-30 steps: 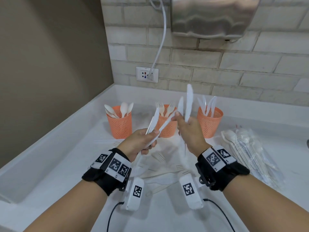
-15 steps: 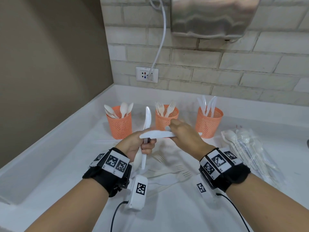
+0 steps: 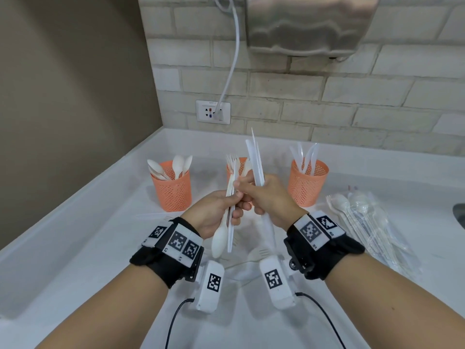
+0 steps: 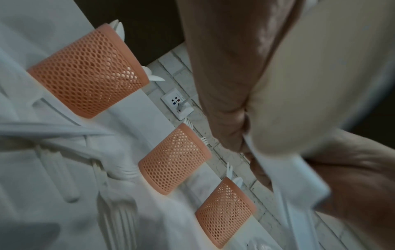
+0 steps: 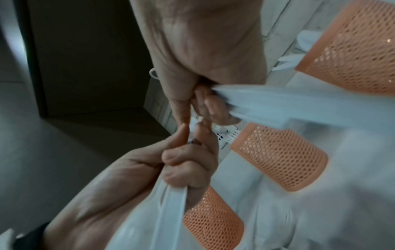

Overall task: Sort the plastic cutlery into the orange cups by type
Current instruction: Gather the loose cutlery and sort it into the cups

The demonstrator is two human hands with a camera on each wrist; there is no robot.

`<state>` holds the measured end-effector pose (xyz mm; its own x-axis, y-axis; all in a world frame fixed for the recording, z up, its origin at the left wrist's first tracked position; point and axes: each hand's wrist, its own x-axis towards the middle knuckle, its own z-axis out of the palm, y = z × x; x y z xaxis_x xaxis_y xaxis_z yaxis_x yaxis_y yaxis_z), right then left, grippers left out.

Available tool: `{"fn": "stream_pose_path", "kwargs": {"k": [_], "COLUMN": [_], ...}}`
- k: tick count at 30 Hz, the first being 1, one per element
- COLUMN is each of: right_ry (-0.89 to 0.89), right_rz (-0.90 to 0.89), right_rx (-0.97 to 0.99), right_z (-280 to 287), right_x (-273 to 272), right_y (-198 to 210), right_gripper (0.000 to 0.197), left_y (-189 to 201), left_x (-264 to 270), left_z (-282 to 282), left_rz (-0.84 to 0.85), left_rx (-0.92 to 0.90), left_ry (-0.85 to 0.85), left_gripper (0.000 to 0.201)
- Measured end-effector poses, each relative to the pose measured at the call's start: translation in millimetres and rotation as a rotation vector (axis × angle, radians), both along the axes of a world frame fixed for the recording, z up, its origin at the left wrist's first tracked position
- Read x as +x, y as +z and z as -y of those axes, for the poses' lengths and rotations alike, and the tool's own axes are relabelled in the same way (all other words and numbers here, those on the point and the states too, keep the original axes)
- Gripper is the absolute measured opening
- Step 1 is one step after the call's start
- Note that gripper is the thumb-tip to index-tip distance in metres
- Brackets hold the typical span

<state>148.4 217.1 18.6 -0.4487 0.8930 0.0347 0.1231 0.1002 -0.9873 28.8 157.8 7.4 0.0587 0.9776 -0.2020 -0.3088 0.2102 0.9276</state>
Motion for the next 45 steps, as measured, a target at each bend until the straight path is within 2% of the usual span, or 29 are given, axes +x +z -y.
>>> {"fn": "stream_pose_path", "kwargs": {"k": [2, 5, 9, 14, 15, 17, 20, 22, 25, 28, 32, 35, 38, 39, 42, 43, 45], "right_ry": [-0.038, -0.066, -0.178, -0.334, -0.367, -0.456, -0.563, -0.592, -0.620, -0.658, -0.720, -0.654, -0.472, -0.425, -0.298, -0.225, -0.078], "right_rz": [-0.007, -0.020, -0.099, -0.336, -0.392, -0.428, -0.358, -0.307, -0.341, -0.401, -0.432, -0.217, 0.123, 0.188, 0.125, 0.101, 0.109], "right_rx": [-0.074, -0.092, -0.127, -0.176, -0.153, -0.038, 0.196, 0.274, 0.274, 0.251, 0.333, 0.313, 0.177, 0.141, -0.047, -0.118, -0.159], "right_z": [-4, -8, -16, -64, -76, -100, -133, -149, -164, -172, -180, -182, -180, -178, -164, -159, -151], "right_x": [3, 13, 21, 39, 44, 52, 61, 65, 66, 66, 72, 71, 66, 64, 59, 58, 57], "right_y": [-3, -10, -9, 12, 18, 31, 39, 36, 29, 36, 44, 21, -13, -17, -12, -10, -7], "right_gripper": [0.017, 0.030, 0.026, 0.015, 0.011, 0.014, 0.021, 0.022, 0.024, 0.017, 0.017, 0.013, 0.008, 0.011, 0.025, 0.026, 0.023], "left_y": [-2, -2, 1, 1, 0, 0, 1, 1, 0, 0, 1, 2, 4, 5, 6, 6, 9], "left_x": [4, 11, 20, 18, 16, 12, 9, 7, 1, -7, -14, -12, -9, -8, -11, -12, -13], "left_z": [-2, -8, -16, -26, -28, -30, -30, -28, -26, -25, -23, -23, -23, -22, -21, -21, -18], "left_rz": [-0.055, -0.164, -0.177, -0.308, -0.354, -0.392, -0.324, -0.317, -0.356, -0.354, -0.326, -0.335, -0.279, -0.249, -0.214, -0.216, -0.208], "left_rx": [0.013, 0.028, 0.005, 0.032, 0.034, 0.038, 0.064, 0.065, 0.065, 0.052, 0.029, 0.025, 0.036, 0.044, 0.065, 0.068, 0.057], "left_ry": [-0.015, -0.041, -0.035, 0.159, 0.205, 0.237, 0.194, 0.185, 0.163, 0.155, 0.122, 0.095, 0.048, 0.025, -0.034, -0.050, -0.083], "left_gripper": [0.025, 0.027, 0.039, 0.042, 0.041, 0.039, 0.040, 0.041, 0.040, 0.042, 0.043, 0.040, 0.033, 0.029, 0.017, 0.021, 0.048]}}
